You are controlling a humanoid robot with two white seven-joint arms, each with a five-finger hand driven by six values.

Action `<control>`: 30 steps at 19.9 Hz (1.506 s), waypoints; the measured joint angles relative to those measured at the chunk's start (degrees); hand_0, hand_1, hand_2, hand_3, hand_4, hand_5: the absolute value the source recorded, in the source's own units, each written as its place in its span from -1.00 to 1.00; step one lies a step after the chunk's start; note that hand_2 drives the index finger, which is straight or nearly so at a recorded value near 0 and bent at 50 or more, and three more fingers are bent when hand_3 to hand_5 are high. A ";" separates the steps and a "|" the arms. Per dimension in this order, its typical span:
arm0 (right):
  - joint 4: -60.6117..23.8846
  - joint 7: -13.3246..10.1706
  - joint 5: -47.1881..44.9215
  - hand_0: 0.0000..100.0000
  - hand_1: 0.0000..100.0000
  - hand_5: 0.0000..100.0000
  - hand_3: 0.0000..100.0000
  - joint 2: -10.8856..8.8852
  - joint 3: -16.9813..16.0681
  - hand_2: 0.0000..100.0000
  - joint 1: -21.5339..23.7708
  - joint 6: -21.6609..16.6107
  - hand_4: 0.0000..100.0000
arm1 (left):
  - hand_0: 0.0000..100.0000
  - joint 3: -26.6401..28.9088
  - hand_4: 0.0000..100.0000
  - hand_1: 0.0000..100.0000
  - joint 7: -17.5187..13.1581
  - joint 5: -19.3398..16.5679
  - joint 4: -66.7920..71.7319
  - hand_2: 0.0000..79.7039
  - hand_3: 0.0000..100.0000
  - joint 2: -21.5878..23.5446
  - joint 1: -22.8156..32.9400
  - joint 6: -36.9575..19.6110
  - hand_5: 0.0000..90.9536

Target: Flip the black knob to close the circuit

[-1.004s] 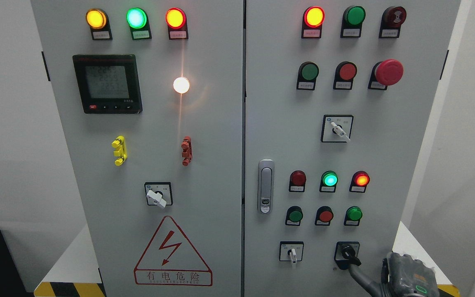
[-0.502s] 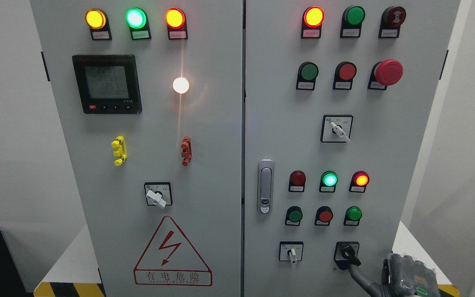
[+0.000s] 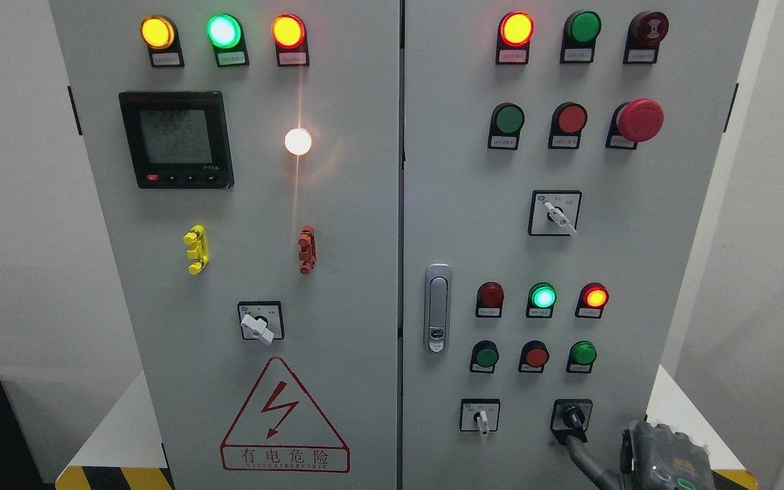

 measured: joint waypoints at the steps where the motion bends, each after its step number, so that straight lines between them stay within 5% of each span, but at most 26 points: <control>1: -0.10 -0.20 -0.25 -1.00 -0.91 0.69 1.00 0.01 0.25 0.75 0.27 0.00 0.80 | -0.76 0.00 -1.00 0.11 0.00 0.00 0.00 -1.00 -1.00 0.00 0.00 0.00 -1.00; 10: -2.93 -3.94 -7.34 -1.00 -0.87 0.45 0.92 0.07 -0.36 0.50 5.01 0.00 0.65 | -0.76 0.00 -1.00 0.11 0.00 0.00 0.00 -1.00 -1.00 0.00 0.00 0.00 -1.00; 17: -6.49 -9.33 -21.82 -1.00 -0.79 0.14 0.70 0.01 4.92 0.12 12.50 0.03 0.49 | -0.76 0.00 -1.00 0.11 0.00 0.00 0.00 -1.00 -1.00 0.00 0.00 0.00 -1.00; 22: -8.82 -12.15 -34.16 -1.00 -0.79 -0.29 0.06 -0.14 6.93 -0.37 18.82 -1.63 0.01 | -0.76 0.00 -1.00 0.11 0.00 0.00 0.00 -1.00 -1.00 0.00 0.00 0.00 -1.00; 28: -10.64 -13.16 -52.62 -1.00 -0.80 -0.93 -0.53 -0.49 8.44 -0.77 26.37 -8.40 -0.62 | -0.76 0.00 -1.00 0.11 0.00 0.00 0.00 -1.00 -1.00 0.00 0.00 0.00 -1.00; 30: -10.82 -13.27 -60.42 -1.00 -0.83 -1.00 -0.65 -0.63 8.77 -0.86 28.14 -12.23 -0.75 | -0.76 0.00 -1.00 0.11 0.00 0.00 0.00 -1.00 -1.00 0.00 0.00 0.00 -1.00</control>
